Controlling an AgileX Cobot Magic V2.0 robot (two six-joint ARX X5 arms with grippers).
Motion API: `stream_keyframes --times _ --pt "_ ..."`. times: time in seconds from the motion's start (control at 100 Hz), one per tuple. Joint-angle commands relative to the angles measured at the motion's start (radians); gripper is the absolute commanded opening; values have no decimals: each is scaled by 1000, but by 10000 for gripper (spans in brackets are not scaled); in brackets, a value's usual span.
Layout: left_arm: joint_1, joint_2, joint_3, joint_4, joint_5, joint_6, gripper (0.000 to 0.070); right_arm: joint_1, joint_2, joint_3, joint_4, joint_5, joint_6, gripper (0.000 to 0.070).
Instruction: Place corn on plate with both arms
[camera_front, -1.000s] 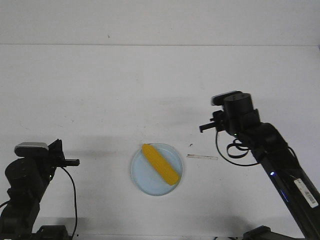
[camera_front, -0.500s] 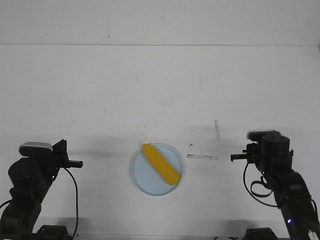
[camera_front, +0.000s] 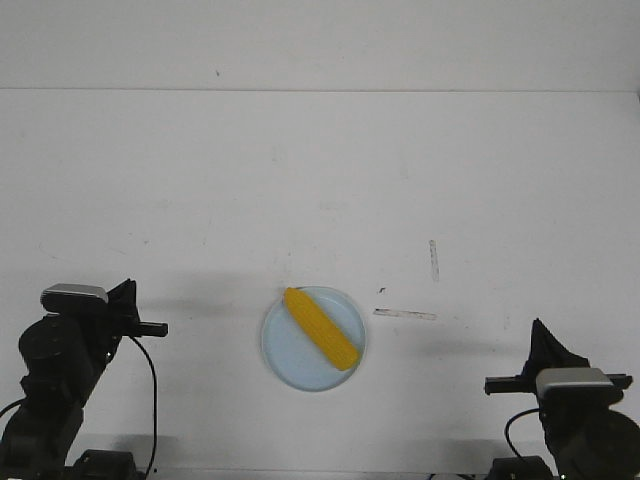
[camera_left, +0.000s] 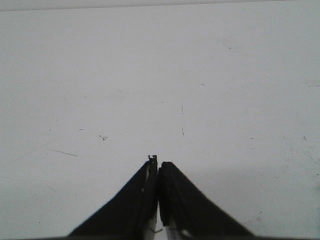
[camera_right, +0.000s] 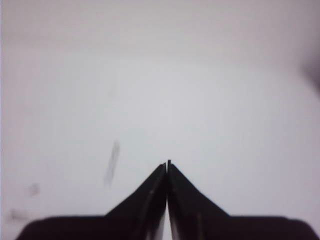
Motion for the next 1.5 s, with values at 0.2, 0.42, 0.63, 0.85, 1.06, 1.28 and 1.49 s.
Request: stream_keyframes --times 0.2,0.42,0.63,0.85,1.06,1.28,1.49 --pt "-1 1 11 7 -4 8 0 1 -117 10 37 -1 -5 9" --pt "-1 -16 11 15 -4 7 0 1 -117 10 37 -1 -5 9" --pt "-1 -45 11 15 -4 7 0 1 -117 10 37 -1 -5 9" --pt "-1 -81 11 15 -4 7 0 1 -117 10 37 -1 -5 9" --pt "3 -134 -14 32 -5 1 0 1 -117 10 37 -1 -5 9" --pt "28 -333 -250 216 -31 0 0 1 -117 10 37 -1 -5 9" --pt "28 -550 -510 310 -29 0 0 1 -117 10 37 0 -5 9"
